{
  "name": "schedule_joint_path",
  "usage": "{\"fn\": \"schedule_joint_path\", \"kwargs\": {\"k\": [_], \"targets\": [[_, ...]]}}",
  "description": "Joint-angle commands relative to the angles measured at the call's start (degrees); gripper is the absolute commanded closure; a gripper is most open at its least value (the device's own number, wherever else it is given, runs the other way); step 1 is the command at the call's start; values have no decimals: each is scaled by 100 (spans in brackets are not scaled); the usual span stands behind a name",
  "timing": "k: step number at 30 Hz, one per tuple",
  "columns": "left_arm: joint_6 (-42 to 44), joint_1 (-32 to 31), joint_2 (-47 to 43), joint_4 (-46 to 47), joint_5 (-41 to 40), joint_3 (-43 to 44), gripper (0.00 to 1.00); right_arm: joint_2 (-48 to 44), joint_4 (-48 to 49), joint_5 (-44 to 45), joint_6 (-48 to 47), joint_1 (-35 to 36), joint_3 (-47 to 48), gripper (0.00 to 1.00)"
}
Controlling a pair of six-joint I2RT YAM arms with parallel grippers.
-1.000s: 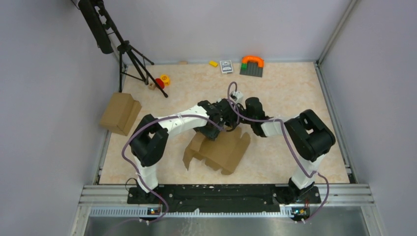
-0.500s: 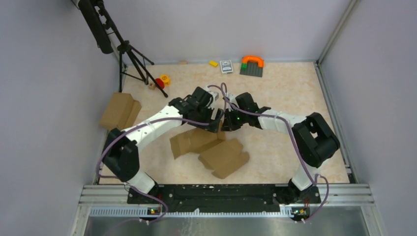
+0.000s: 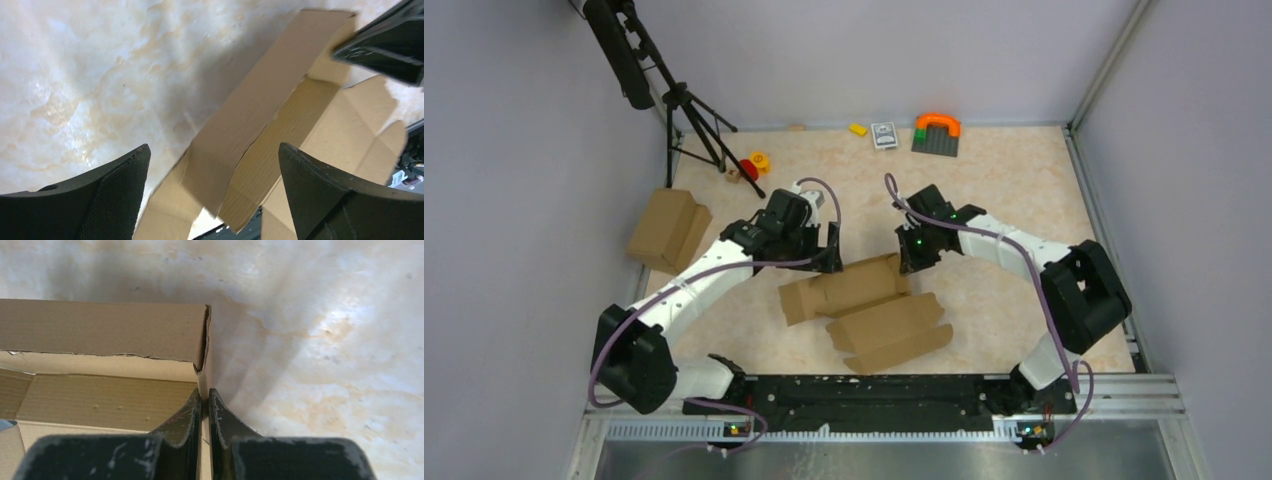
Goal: Fold the paper box
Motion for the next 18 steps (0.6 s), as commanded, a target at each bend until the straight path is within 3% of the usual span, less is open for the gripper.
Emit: {"fn": "schedule_joint_path", "kwargs": {"k": [1,7,18], "targets": [[-332,96,-299,415,-25,-596,3,-86,-930,758,58,59,560,100],[-633,91,-113,1008,430,-1167,5,213,-1462,1240,-11,63,836,100],[-524,77,386,1234,342,-1201,10,660,-1233,1571,46,64,801,88]]}}
